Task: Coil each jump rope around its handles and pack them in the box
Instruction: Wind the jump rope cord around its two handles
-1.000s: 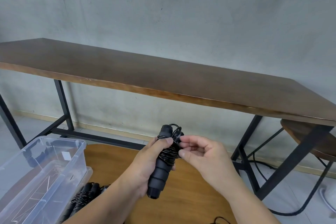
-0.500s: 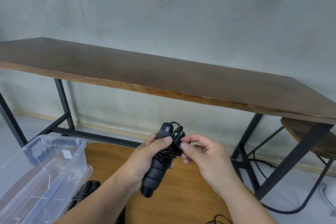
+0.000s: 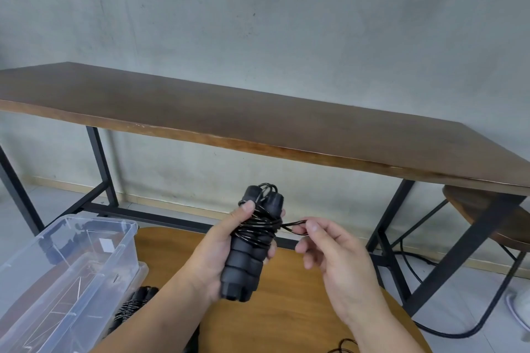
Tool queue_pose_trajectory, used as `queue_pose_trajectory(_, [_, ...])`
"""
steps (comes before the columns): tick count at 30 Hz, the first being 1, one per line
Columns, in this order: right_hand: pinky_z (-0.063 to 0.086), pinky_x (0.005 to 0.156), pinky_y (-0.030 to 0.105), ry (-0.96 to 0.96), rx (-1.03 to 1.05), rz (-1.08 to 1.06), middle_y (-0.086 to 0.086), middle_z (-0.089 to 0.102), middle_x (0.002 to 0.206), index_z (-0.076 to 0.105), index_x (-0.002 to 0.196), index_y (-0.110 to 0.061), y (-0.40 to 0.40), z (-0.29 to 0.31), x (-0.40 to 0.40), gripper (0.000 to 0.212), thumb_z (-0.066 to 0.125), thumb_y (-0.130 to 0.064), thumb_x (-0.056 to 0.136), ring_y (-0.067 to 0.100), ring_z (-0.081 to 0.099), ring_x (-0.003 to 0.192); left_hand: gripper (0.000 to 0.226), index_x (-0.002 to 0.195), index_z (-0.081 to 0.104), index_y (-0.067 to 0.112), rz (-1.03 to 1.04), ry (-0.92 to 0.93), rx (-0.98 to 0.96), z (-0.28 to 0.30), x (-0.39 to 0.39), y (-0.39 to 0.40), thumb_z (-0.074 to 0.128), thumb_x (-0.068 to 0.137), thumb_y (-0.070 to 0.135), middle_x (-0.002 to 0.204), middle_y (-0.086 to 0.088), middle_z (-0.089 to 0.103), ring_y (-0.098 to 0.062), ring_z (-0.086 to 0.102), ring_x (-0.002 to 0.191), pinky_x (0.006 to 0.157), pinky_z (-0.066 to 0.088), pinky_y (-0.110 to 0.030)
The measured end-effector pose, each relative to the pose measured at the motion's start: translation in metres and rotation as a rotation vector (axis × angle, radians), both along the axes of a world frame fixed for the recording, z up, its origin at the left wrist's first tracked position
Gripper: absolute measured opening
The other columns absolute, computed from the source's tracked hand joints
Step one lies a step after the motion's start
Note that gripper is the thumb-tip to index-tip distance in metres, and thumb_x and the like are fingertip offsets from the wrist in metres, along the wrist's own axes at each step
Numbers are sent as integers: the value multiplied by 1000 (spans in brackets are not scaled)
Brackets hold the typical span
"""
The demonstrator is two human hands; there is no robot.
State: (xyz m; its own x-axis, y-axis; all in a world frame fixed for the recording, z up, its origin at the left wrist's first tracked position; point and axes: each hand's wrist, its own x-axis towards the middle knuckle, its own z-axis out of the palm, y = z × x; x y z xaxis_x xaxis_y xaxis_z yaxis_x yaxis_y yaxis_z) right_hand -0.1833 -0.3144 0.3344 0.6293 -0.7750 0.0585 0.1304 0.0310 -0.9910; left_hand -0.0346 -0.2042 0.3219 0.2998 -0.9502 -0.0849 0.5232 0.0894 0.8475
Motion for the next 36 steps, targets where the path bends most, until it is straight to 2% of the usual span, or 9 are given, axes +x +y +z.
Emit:
queue_pose_trajectory(3, [26,41,23,-57,272,95,12,56,72,65,84,-5,5,-2,2,13,58,-11,92,14,34,47,64,128,62,2,1,86,-41,0,6,2,60,87,52,101,-21,57,-24,59,65,61,50,-31])
queue_pose_trajectory(4, [22,39,21,-63,310,125,9,51,69,59,87,-7,5,-2,3,5,59,-9,91,12,27,46,65,127,62,1,2,99,-37,-2,7,3,63,86,51,102,-21,56,-24,59,65,61,51,-31])
queue_pose_trajectory(6, [18,38,20,4,289,119,4,39,62,50,97,-10,4,-3,5,14,63,-7,90,11,18,46,73,129,59,-2,3,114,-1,-7,7,6,70,80,50,90,-21,58,-26,58,64,58,52,-31])
queue_pose_trajectory(10, [14,41,23,140,182,12,-4,30,52,44,89,-14,2,-1,9,25,67,-2,87,11,17,43,84,131,55,-6,-1,49,78,-11,10,12,72,75,54,78,-23,57,-28,55,63,58,49,-31])
queue_pose_trajectory(18, [8,45,27,218,192,-8,-1,24,55,32,70,-22,-12,16,9,45,65,8,79,13,13,46,78,128,52,-12,-52,-7,64,-8,17,25,64,81,49,76,-25,58,-29,54,59,56,49,-30])
queue_pose_trajectory(23, [14,41,25,269,153,8,1,29,56,35,68,-20,-17,24,2,41,66,5,81,12,17,45,56,109,66,1,-40,-21,96,-6,17,25,65,82,50,79,-26,60,-28,55,61,55,49,-30])
queue_pose_trajectory(27, [40,54,20,437,-228,116,-1,70,73,60,95,-14,-7,44,8,11,69,-15,89,9,50,49,65,113,64,5,87,-69,132,-8,22,23,76,70,51,86,-29,63,-29,59,64,56,49,-31])
queue_pose_trajectory(30, [44,62,6,491,-582,27,-15,72,84,66,94,-31,1,44,16,8,72,-28,89,-3,61,76,47,104,67,16,145,-110,99,-5,19,17,78,71,46,87,-25,66,-27,63,67,59,47,-31])
queue_pose_trajectory(36, [44,76,3,368,-817,-14,-27,70,86,78,96,-32,9,35,18,17,72,-18,88,-14,62,89,47,103,67,20,175,-124,75,-4,14,17,78,67,49,87,-22,67,-27,64,67,61,46,-32])
